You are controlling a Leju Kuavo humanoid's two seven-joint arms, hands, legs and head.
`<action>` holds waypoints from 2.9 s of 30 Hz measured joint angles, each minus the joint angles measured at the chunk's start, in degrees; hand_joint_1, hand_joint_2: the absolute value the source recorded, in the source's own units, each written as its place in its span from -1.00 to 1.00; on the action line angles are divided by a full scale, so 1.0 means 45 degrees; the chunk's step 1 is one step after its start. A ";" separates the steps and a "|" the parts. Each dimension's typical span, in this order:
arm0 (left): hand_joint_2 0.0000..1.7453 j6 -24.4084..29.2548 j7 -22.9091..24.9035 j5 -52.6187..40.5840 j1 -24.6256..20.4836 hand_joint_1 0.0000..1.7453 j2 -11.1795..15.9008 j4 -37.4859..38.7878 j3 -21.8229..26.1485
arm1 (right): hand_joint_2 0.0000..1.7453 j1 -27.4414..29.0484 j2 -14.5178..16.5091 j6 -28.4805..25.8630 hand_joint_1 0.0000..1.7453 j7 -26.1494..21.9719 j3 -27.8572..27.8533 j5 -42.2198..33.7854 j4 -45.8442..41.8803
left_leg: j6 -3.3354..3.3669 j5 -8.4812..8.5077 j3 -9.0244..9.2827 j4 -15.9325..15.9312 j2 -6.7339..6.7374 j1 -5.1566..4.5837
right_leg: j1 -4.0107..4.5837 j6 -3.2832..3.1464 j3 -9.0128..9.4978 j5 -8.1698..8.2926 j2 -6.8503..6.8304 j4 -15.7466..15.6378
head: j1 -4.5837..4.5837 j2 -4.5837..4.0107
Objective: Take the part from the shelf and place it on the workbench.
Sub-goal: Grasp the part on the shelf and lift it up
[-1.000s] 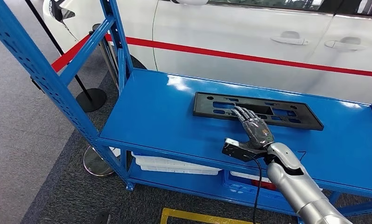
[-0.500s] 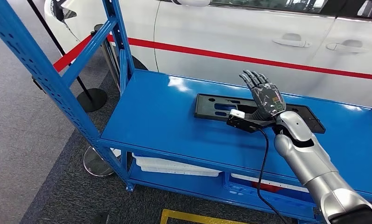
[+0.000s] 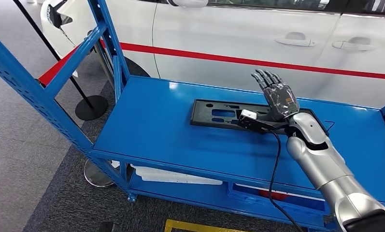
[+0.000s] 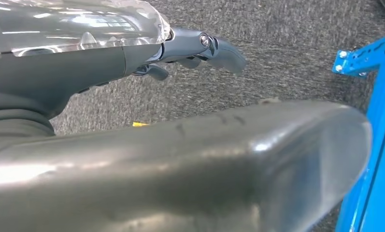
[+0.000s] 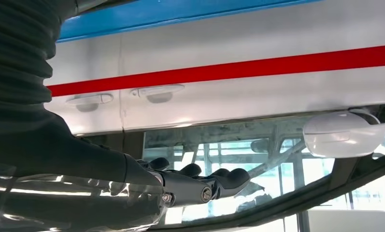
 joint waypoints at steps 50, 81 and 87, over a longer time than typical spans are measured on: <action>-1.00 0.0116 -0.0061 0.0198 0.0144 -1.00 0.0057 0.0001 0.0089 | -0.50 -0.0347 0.1843 0.2275 -1.00 -0.1069 0.2467 -0.2176 0.4266 | 0.0180 0.0341 0.0933 -0.1686 -0.0077 0.0050 | 0.0233 -0.0055 -0.0125 0.0131 -0.0071 0.0044 | 0.0051 0.0000; -1.00 0.0199 -0.0108 -0.0051 0.0172 -1.00 0.0083 0.0000 0.0151 | 1.00 0.0485 0.1017 0.1453 1.00 -0.0734 0.2494 -0.2079 0.2742 | 0.0432 0.0297 0.0901 -0.1647 -0.0103 -0.0060 | -0.0062 0.0611 -0.0082 0.0194 0.0024 -0.0109 | 0.0067 0.0000; -1.00 0.0205 -0.0076 -0.0079 0.0140 -1.00 0.0075 0.0001 0.0151 | 1.00 0.0593 0.0823 0.1505 1.00 -0.0814 0.2494 -0.2190 0.2170 | 0.0340 0.0328 0.0924 -0.1708 -0.0102 -0.0002 | -0.0007 0.0543 -0.0095 0.0178 0.0033 -0.0094 | 0.0068 0.0000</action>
